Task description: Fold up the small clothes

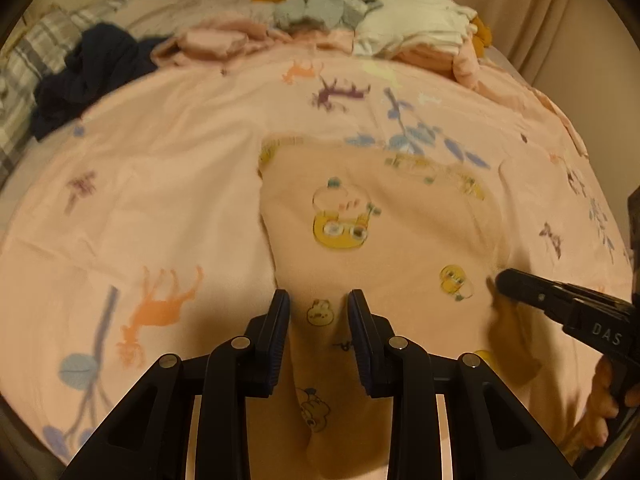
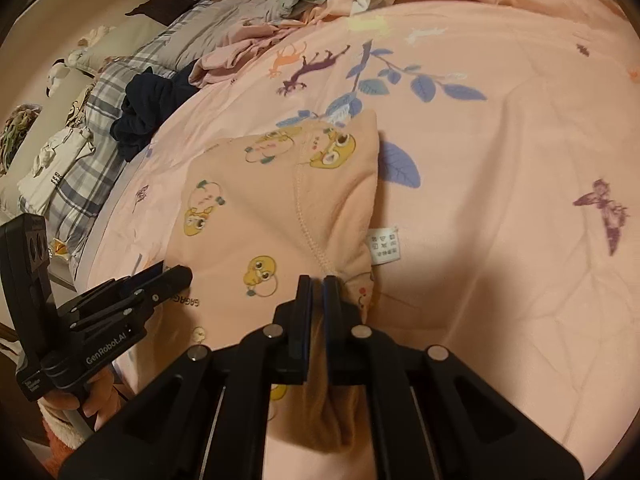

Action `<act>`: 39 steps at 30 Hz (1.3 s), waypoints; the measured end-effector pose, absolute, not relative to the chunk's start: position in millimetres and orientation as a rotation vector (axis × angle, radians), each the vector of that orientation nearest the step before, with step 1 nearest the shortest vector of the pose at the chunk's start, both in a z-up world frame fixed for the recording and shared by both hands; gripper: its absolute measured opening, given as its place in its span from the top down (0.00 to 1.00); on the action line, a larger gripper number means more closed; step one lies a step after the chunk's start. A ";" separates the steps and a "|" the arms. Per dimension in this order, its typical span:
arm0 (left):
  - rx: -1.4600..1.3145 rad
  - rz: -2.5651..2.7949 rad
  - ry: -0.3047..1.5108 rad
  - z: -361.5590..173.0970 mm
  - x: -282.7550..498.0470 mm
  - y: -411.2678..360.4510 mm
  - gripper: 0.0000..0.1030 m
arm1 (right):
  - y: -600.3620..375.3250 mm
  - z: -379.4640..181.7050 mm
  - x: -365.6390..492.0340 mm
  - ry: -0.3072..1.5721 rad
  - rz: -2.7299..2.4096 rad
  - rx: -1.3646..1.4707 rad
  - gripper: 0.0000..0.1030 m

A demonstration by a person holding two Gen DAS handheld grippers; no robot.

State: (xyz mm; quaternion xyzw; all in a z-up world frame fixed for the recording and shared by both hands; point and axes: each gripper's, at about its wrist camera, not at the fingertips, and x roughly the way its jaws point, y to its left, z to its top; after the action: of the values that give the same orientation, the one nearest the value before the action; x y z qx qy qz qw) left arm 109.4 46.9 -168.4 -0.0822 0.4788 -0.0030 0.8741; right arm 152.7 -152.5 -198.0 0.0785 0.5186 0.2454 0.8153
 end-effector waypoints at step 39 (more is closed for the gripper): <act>-0.098 -0.050 0.688 -34.4 24.4 2.8 0.03 | -197.6 -64.8 57.3 0.849 0.314 0.129 0.05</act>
State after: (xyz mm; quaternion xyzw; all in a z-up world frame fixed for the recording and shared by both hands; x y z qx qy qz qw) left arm 24.4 2.8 -34.4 -0.0480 0.3370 -0.0247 0.9400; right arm 57.3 -197.6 -64.8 0.0621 0.4097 0.1514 0.8974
